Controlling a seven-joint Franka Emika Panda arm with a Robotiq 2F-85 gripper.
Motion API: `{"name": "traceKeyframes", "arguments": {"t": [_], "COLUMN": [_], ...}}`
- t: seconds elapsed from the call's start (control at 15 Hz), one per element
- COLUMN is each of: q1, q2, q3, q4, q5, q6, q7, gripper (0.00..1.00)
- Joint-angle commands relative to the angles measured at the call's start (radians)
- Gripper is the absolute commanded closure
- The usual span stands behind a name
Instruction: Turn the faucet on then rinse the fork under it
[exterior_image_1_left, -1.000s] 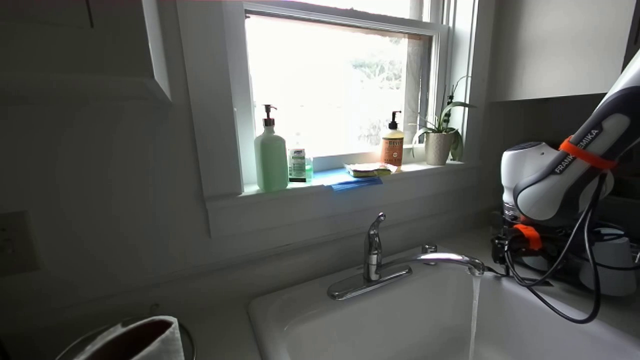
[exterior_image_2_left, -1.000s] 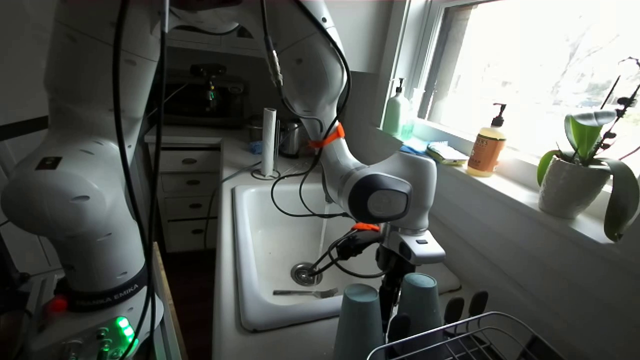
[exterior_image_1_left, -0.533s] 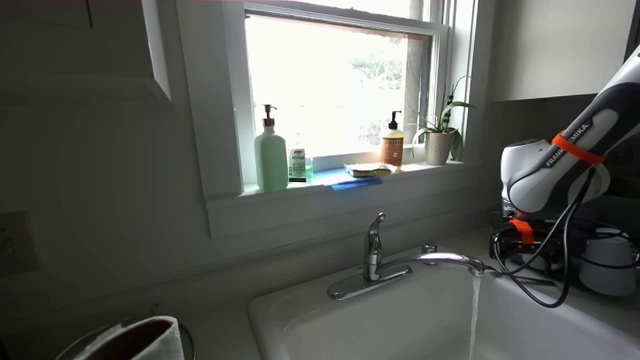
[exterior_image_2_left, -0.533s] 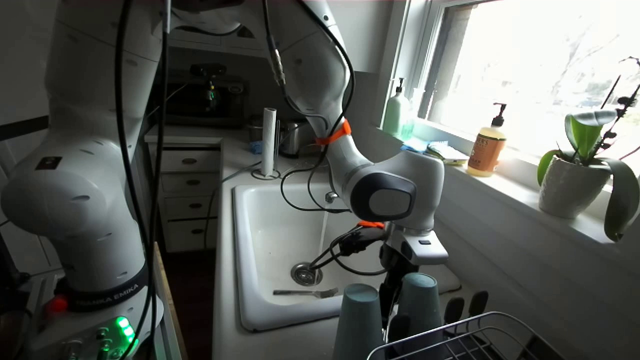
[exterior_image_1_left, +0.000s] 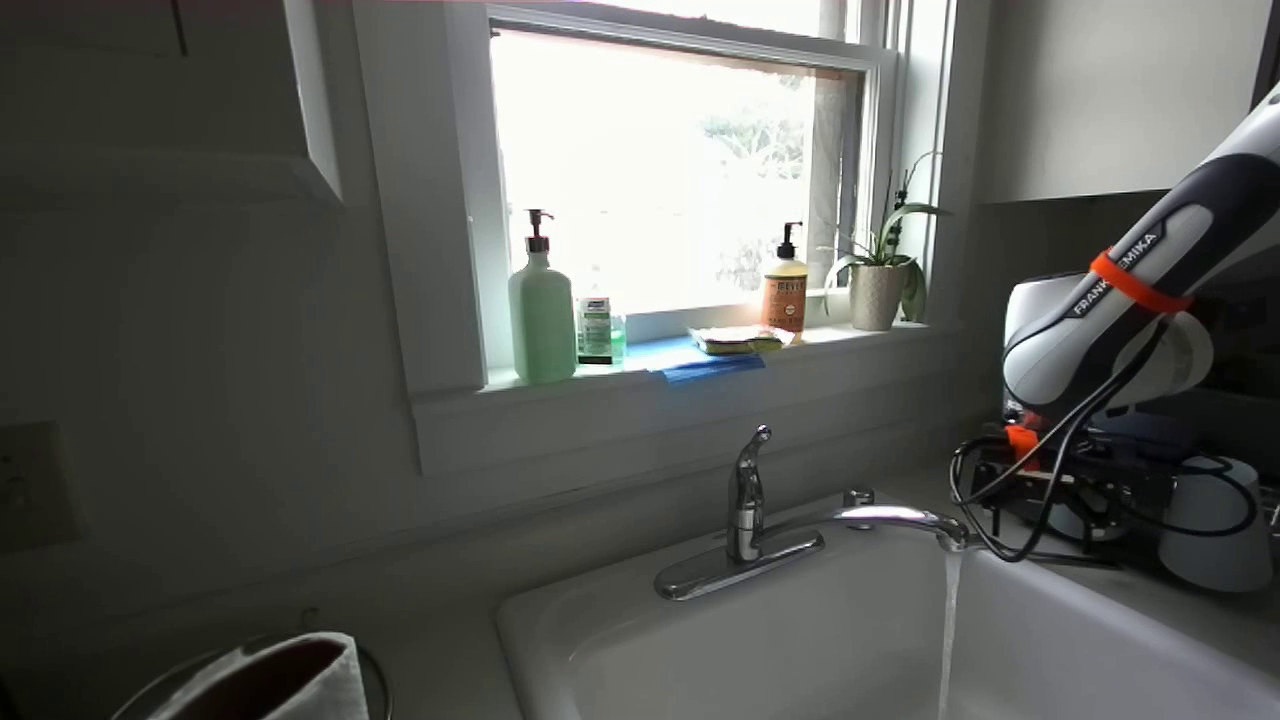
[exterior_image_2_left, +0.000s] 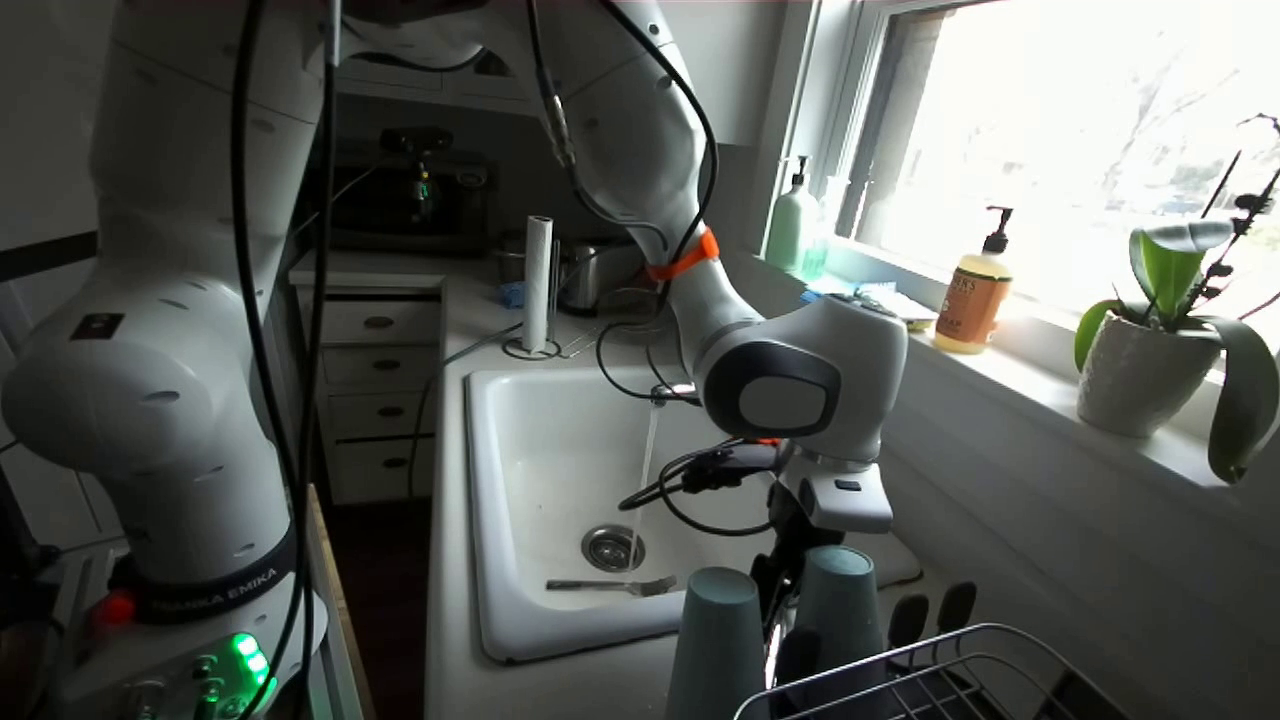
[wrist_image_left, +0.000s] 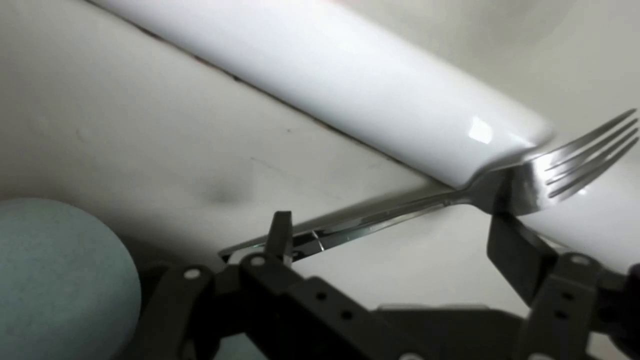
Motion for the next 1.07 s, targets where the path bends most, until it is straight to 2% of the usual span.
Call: {"name": "traceKeyframes", "arguments": {"t": [0.0, 0.53, 0.73, 0.93, 1.0], "q1": [-0.011, -0.010, -0.015, -0.014, -0.015], "q2": [0.006, 0.047, 0.068, 0.086, 0.091], "q3": [0.006, -0.005, 0.007, 0.010, 0.011], "q4": [0.024, 0.051, 0.066, 0.079, 0.083], "q5": [0.067, 0.075, 0.078, 0.076, 0.077], "q6": [-0.027, -0.034, -0.031, -0.011, -0.010], "q7": [0.084, 0.302, 0.318, 0.323, 0.321], "gripper": [0.00, 0.00, 0.14, 0.24, 0.40]}}
